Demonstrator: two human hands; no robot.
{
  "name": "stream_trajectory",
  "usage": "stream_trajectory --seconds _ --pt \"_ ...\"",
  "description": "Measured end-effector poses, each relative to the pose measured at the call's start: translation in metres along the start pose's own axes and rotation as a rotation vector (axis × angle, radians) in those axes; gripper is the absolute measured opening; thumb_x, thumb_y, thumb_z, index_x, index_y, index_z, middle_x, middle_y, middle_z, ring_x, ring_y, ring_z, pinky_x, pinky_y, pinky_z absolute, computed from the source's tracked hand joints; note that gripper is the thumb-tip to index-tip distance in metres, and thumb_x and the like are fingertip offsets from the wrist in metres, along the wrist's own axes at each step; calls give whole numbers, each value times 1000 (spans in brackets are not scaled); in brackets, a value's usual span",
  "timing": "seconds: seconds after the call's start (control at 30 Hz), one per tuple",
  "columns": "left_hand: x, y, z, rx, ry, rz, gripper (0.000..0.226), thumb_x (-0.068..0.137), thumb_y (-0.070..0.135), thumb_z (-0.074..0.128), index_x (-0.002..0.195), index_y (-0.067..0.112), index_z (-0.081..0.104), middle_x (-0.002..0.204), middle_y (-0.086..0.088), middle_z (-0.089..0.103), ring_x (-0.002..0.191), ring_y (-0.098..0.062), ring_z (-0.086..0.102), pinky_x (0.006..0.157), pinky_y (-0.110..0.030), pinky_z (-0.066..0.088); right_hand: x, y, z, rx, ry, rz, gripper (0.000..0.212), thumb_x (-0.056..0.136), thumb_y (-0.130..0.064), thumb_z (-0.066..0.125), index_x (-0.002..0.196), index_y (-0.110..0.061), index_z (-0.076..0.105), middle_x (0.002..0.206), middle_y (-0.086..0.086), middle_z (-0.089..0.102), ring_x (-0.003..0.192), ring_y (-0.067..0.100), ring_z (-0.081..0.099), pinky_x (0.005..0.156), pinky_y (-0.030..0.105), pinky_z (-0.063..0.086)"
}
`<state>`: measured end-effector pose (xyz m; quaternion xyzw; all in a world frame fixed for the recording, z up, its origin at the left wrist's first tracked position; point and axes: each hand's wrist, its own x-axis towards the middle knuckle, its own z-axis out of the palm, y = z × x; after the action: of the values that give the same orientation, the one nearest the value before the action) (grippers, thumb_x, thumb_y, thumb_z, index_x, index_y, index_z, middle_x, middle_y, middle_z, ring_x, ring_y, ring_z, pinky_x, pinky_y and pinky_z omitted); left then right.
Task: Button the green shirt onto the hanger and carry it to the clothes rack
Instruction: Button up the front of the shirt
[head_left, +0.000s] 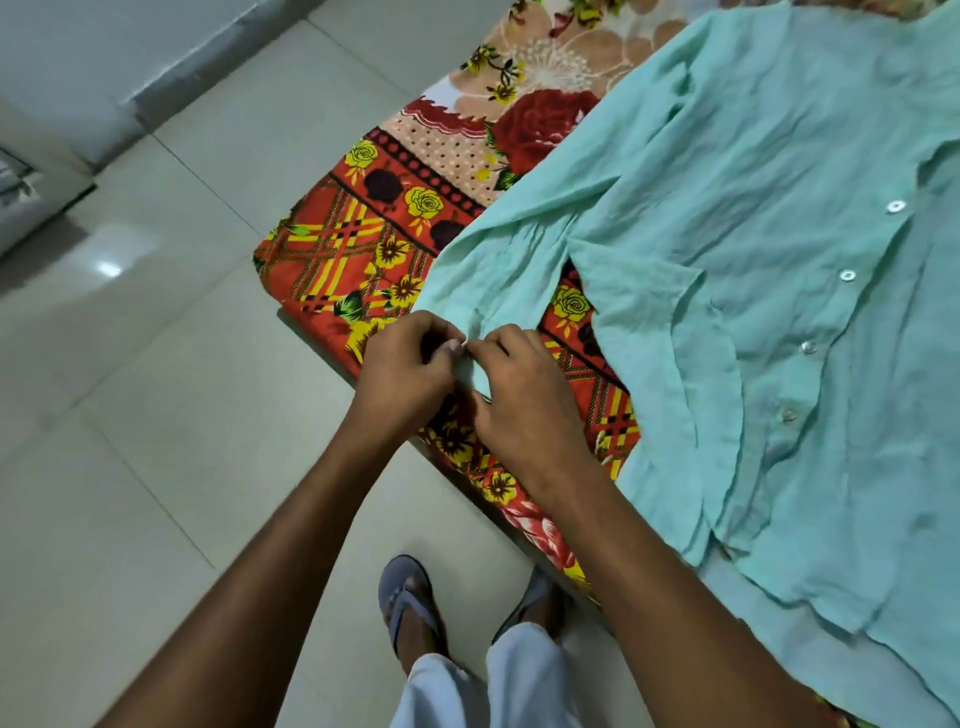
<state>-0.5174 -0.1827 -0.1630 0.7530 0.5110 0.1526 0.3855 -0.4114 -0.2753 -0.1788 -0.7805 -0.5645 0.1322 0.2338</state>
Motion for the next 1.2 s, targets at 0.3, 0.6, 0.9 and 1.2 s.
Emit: stream_trajectory --seconds 0.3,0.6,0.9,1.2 --pt "-7 -1 -4 -154 7 -10 26 91 -1 64 111 12 75 102 2 76 97 -9 72 88 -34 61 9 -9 1 207 128 208 21 97 -21 59 109 -9 71 102 3 65 98 16 57 84 31 52" --pt "-2 0 14 43 196 21 18 83 16 79 100 12 76 89 0 73 80 -13 67 73 -30 57 7 -3 -4 474 136 292 30 90 -6 67 120 -12 66 105 2 65 95 13 63 79 21 53" --pt "3 0 12 -71 167 -87 8 82 18 79 89 15 76 79 10 70 72 2 62 57 -8 39 11 -3 -6 484 219 317 13 98 -23 66 92 -13 72 75 -8 60 64 2 52 58 9 37" --pt "-11 2 15 -99 188 -55 9 84 11 76 92 13 80 82 10 72 75 6 63 65 -3 45 14 -2 -13 658 124 418 37 99 -25 66 65 -31 54 55 -17 52 53 1 46 51 11 34"
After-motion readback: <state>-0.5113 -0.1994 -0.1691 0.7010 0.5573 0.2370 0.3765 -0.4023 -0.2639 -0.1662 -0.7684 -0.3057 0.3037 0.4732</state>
